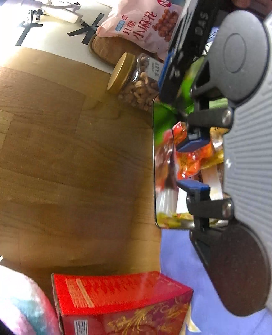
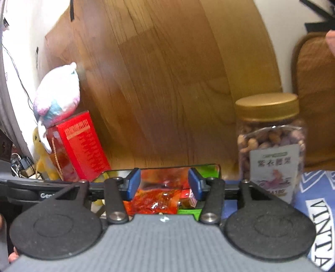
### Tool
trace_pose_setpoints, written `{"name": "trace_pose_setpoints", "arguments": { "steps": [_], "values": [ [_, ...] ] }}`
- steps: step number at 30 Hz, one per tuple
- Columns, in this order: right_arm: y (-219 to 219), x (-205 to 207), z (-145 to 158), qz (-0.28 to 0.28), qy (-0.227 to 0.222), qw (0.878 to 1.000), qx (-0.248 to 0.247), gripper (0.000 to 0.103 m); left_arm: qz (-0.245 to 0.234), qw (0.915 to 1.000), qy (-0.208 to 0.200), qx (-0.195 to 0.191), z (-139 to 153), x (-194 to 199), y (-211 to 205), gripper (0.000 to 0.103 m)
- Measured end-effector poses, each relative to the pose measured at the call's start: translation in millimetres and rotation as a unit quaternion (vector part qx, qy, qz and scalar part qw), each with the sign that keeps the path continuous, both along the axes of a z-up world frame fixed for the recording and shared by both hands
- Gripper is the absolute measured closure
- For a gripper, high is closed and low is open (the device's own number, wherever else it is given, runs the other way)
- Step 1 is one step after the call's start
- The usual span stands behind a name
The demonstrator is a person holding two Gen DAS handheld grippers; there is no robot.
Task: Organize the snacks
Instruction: 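Carry the red packet over the tin box and open the left gripper, then grasp the green snack packet beside the tin box with the left gripper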
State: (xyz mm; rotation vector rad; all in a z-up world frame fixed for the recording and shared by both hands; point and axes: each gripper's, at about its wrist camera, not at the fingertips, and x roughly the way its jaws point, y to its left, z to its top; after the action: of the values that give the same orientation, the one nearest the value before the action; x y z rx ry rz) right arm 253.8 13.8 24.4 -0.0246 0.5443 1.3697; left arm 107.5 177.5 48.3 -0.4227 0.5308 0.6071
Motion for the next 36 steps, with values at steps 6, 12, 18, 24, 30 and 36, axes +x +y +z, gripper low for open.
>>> {"name": "trace_pose_setpoints", "arguments": {
  "steps": [6, 12, 18, 24, 30, 36],
  "values": [
    [-32, -11, 9, -0.014, -0.023, 1.0, 0.008, 0.049, 0.004, 0.9996, -0.025, 0.007, 14, -36, -21, 0.068],
    [-59, -26, 7, -0.016, -0.028, 0.999, -0.006, 0.049, 0.003, 0.9993, -0.036, -0.004, 13, -74, -53, 0.068],
    [-76, -48, -3, -0.009, -0.025, 0.999, -0.029, 0.049, 0.002, 0.999, -0.024, -0.038, -8, -96, -79, 0.067],
    [-82, -57, -19, -0.015, -0.016, 0.997, -0.069, 0.049, -0.002, 0.9964, -0.015, -0.084, -28, -99, -85, 0.063],
    [-75, -51, -36, -0.017, 0.003, 0.994, -0.109, 0.049, -0.003, 0.9954, -0.011, -0.095, -36, -93, -84, 0.058],
    [-70, -43, -49, -0.016, 0.029, 0.992, -0.123, 0.048, -0.001, 0.9934, -0.005, -0.115, -49, -82, -75, 0.058]
  ]
}}
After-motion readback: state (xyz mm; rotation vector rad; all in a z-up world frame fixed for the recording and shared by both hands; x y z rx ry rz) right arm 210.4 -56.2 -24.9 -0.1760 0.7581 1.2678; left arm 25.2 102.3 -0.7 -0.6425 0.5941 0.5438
